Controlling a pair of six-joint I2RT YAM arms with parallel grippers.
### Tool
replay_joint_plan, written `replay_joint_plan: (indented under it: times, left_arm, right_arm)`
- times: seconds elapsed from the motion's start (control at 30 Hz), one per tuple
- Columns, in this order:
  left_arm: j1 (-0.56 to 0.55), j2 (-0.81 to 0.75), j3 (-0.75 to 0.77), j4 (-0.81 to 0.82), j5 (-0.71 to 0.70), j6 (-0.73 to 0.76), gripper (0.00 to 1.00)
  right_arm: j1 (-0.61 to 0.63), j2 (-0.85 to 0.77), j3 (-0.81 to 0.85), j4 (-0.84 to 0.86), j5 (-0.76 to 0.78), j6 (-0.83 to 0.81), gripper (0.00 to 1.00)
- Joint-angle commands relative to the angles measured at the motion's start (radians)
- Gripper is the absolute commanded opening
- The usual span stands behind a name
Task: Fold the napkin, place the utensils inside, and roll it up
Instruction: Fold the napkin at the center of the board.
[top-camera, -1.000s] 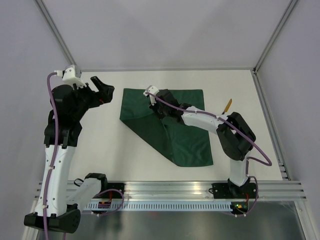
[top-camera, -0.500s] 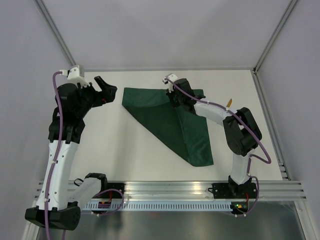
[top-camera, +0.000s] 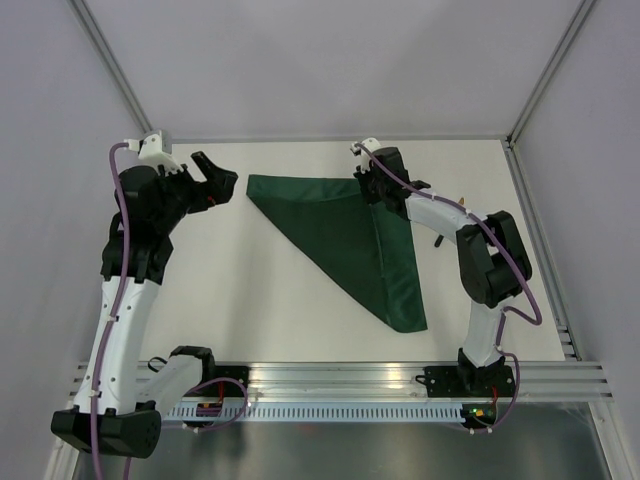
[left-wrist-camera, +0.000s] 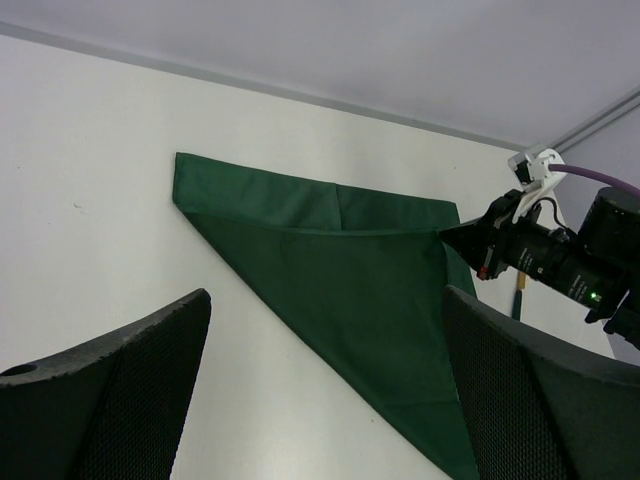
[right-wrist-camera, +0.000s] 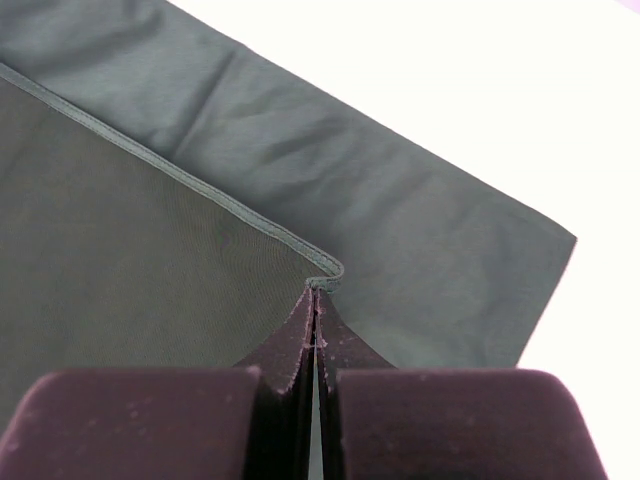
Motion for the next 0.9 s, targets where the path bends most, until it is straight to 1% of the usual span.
replay_joint_plan:
  times: [0.0,0.33,0.87]
  left_arm:
    - [0.000,0.004,-0.010,0.047,0.027,-0.043,1.00]
    - [0.000,0.016,-0.013,0.052,0.033,-0.049,1.00]
    - [0.000,0.031,-0.016,0.060,0.037,-0.045,1.00]
  right_arm:
    - [-0.025,-0.010,0.022,0.047,-0.005,0.002,0.00]
    - [-0.096,0.027,0.053,0.048,-0.012,0.013,0.00]
    - [-0.165,0.089,0.070,0.093,-0.002,0.008,0.01]
